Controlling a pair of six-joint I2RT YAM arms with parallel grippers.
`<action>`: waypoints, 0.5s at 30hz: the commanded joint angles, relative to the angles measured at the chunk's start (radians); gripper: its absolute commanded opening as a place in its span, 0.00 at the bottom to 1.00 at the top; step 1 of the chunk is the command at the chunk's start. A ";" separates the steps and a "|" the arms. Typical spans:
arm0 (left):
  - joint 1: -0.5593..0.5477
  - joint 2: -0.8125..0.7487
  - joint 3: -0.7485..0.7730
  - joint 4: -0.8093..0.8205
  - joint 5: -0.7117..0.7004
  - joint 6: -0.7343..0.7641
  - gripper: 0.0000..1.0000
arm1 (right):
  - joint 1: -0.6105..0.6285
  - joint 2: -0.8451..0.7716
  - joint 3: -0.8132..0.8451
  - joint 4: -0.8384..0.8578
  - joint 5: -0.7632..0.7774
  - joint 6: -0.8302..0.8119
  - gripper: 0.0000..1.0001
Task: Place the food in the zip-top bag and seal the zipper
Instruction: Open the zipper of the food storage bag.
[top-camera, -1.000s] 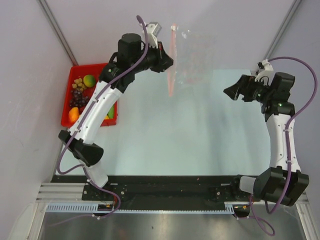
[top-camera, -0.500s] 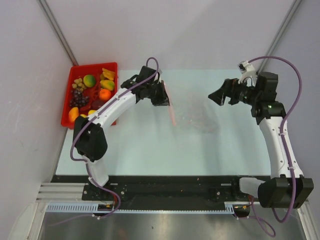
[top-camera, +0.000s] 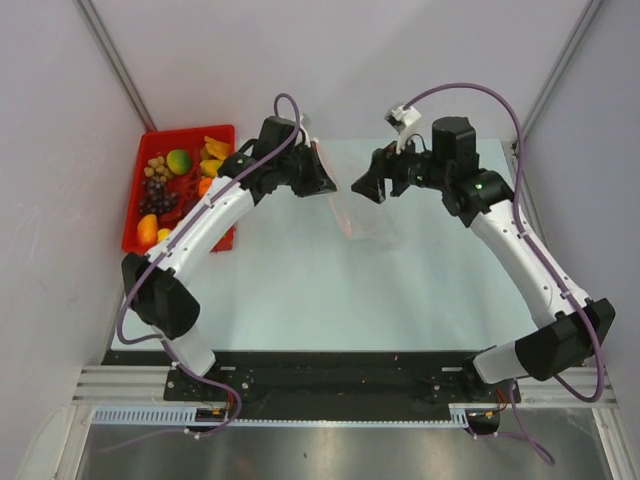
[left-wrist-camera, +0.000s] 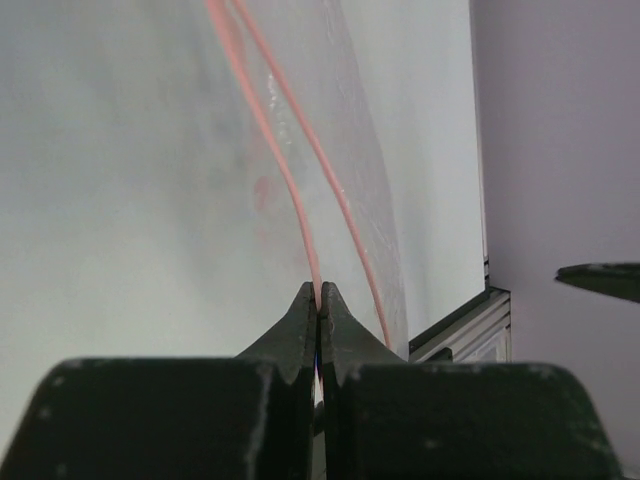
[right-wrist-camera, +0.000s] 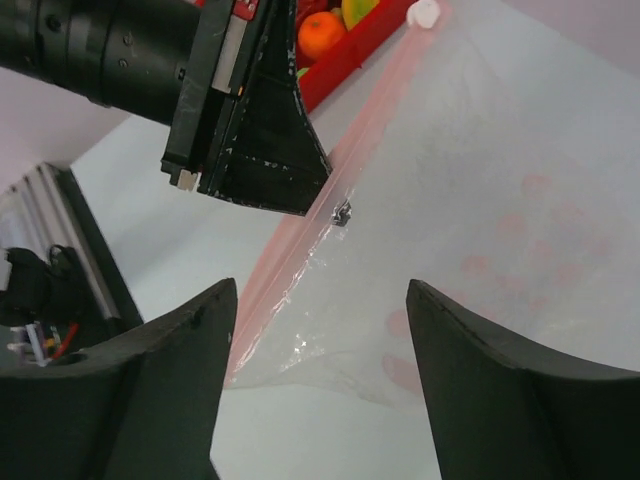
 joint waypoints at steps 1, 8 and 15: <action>-0.001 -0.070 0.049 -0.010 0.011 0.003 0.00 | 0.130 0.000 0.074 -0.013 0.180 -0.155 0.71; -0.001 -0.109 0.063 -0.007 0.020 -0.007 0.00 | 0.232 0.065 0.136 -0.037 0.376 -0.223 0.65; -0.002 -0.124 0.047 0.016 0.051 -0.019 0.00 | 0.234 0.198 0.291 -0.076 0.464 -0.194 0.58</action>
